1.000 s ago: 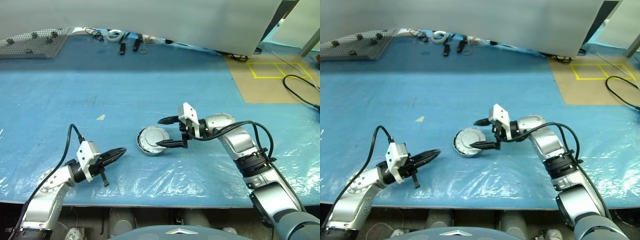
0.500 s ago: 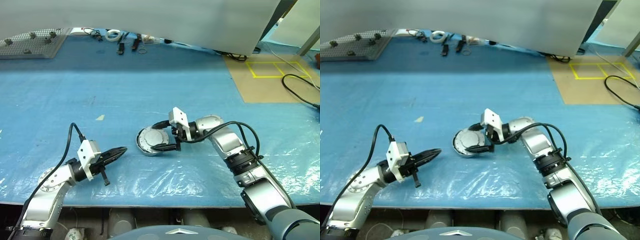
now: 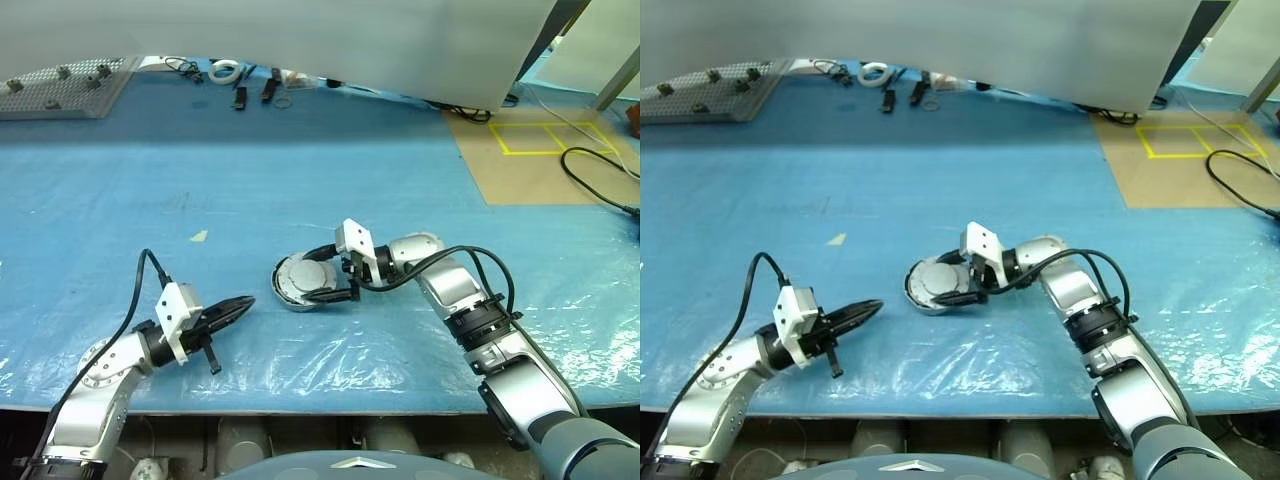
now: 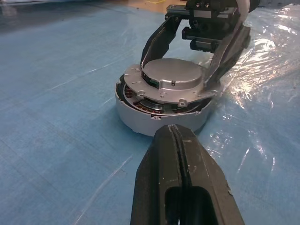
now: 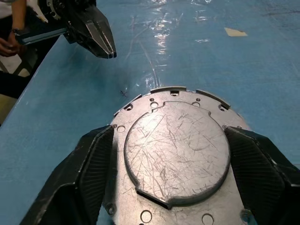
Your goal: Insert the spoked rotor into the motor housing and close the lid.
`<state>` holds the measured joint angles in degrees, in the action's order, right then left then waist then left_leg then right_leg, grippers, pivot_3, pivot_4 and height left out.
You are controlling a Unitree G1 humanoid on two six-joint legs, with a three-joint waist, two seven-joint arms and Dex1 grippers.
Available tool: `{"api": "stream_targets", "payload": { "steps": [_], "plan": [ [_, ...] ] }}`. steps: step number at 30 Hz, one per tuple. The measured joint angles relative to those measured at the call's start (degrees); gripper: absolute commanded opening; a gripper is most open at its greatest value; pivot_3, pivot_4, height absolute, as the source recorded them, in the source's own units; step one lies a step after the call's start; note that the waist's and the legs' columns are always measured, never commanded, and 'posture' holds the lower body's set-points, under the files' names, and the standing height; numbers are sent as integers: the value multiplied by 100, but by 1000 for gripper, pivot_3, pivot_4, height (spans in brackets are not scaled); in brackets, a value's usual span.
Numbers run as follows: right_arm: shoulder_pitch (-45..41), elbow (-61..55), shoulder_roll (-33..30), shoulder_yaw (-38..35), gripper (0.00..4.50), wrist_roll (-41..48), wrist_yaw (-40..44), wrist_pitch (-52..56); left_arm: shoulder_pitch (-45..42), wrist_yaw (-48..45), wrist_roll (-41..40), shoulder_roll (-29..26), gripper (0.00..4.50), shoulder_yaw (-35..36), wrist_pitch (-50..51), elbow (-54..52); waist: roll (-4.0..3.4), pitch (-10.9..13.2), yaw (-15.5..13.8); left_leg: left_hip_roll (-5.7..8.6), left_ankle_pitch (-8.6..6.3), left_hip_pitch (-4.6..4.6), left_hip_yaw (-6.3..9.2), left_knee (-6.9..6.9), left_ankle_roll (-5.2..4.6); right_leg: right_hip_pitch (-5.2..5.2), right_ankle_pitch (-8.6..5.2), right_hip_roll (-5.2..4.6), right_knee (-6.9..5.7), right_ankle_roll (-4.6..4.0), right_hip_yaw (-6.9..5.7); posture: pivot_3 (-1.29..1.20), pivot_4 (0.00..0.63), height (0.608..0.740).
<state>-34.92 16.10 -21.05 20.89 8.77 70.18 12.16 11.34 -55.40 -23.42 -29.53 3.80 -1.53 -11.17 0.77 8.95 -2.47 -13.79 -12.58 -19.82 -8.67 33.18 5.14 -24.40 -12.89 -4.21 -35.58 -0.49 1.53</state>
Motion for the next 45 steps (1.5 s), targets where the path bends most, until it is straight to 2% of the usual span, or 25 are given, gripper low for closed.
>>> {"api": "stream_targets", "payload": {
  "steps": [4, 11, 12, 23, 27, 38, 45],
  "plan": [
    [-19, 56, 17, -29, 2377, 19, 19, -69, 73, 91, 20, 92, 0, -47, -37, -10, 1, -1, 0, -2, -1, 1, 0, -1, -1, 0, -1, 0, -1, -1, 0, 0, 150, 740],
    [-135, 126, 21, -84, 162, 2, 7, -140, 52, 134, 66, 96, 0, -49, -68, -14, 2, -2, 8, -2, -1, 1, -1, -1, -2, 0, -2, 1, -1, -3, 0, 0, 150, 740],
    [-150, 145, 28, -93, 43, -19, -5, -114, 41, 139, 67, 96, 0, -48, -68, -14, 1, -2, 9, -2, -1, 1, -1, -2, -2, 0, -2, 1, -1, -4, 0, 0, 150, 740],
    [-260, 150, 142, -58, 43, -88, -108, 114, -72, 167, 84, 96, 0, -60, -74, -16, 2, -2, 6, -2, -1, 5, 0, -1, -1, 0, -3, 0, -2, -4, 0, 0, 150, 740],
    [-259, 126, 92, -141, 860, -83, -178, 134, -118, 165, 81, 95, 0, -60, -72, -16, 2, -2, 5, -2, 0, 4, 0, -1, -1, 0, -2, 0, -2, -4, 0, 0, 150, 740],
    [-12, -685, -96, -216, 4483, 15, -207, 210, -134, 133, 35, 23, 0, -49, -39, -37, 2, -2, 2, -2, -1, 4, 0, -2, 0, -2, -2, 0, -1, -4, 1, 0, 150, 740],
    [518, -1004, -188, -38, 4483, -280, -534, -135, -171, -137, -29, -206, 0, -31, -84, -43, 2, -2, 0, -1, -1, 4, 0, -3, 1, -3, -3, 0, 1, -4, 1, 0, 150, 740]
  ]
}}
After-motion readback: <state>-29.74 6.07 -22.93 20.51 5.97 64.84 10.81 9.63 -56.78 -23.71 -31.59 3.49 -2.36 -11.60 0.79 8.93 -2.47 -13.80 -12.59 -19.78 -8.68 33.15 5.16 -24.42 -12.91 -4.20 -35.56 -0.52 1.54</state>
